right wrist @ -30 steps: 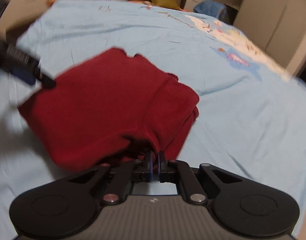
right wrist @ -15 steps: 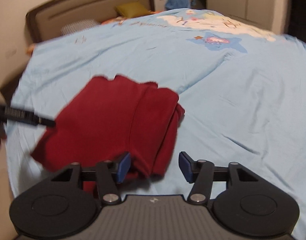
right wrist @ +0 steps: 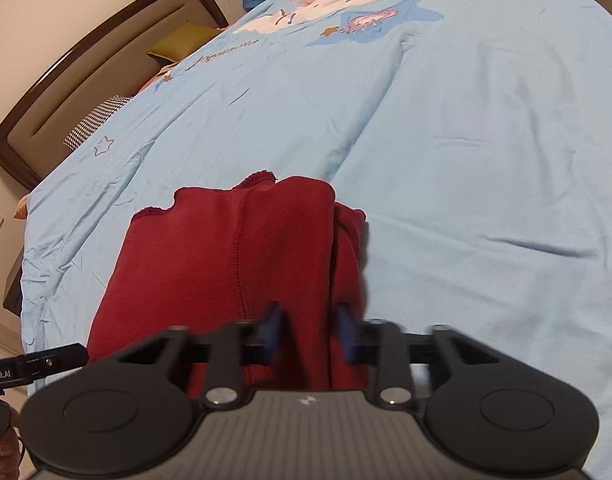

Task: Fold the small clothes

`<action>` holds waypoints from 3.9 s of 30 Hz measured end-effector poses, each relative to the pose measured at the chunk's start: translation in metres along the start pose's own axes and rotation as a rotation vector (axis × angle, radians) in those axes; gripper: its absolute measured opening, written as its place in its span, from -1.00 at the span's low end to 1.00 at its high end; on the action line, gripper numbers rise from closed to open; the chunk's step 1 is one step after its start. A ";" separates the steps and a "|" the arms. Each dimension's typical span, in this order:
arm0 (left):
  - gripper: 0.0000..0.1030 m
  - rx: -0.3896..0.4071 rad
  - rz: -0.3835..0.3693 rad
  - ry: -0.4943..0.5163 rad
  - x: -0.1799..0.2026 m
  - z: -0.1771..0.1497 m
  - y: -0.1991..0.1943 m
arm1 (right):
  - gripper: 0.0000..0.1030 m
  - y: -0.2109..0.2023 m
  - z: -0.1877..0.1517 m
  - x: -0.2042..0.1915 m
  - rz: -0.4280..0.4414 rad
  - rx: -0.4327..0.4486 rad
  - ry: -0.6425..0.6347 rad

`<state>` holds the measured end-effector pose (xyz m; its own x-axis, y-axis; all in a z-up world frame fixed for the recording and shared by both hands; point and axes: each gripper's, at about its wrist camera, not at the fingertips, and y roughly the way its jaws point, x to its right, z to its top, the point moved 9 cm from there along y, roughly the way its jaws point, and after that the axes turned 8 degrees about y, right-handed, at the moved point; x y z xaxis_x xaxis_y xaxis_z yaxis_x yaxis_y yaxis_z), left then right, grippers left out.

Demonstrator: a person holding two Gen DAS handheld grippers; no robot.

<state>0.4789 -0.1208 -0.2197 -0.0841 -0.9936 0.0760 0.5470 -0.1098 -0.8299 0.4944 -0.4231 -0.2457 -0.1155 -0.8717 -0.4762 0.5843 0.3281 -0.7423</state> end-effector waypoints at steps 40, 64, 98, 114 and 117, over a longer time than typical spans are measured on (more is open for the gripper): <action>0.99 -0.090 -0.188 0.023 -0.003 -0.001 0.061 | 0.83 0.027 -0.005 0.021 -0.004 -0.051 0.190; 0.99 -0.095 -0.196 0.056 -0.002 0.001 0.064 | 0.94 0.030 -0.013 0.015 -0.026 -0.017 0.135; -0.50 -0.038 -0.357 0.301 0.167 0.080 -0.009 | -0.72 -0.124 0.035 0.025 -0.035 0.212 0.194; 0.01 -0.170 -0.317 0.411 0.223 0.029 0.047 | -0.13 -0.106 -0.018 0.144 -0.247 0.141 0.386; 0.44 -0.131 -0.298 0.409 0.220 0.037 0.034 | 0.06 -0.117 -0.017 0.139 -0.259 0.170 0.354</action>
<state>0.5096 -0.3438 -0.2104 -0.5527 -0.8248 0.1192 0.3436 -0.3558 -0.8691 0.3967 -0.5766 -0.2329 -0.5249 -0.7293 -0.4389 0.6201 0.0256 -0.7841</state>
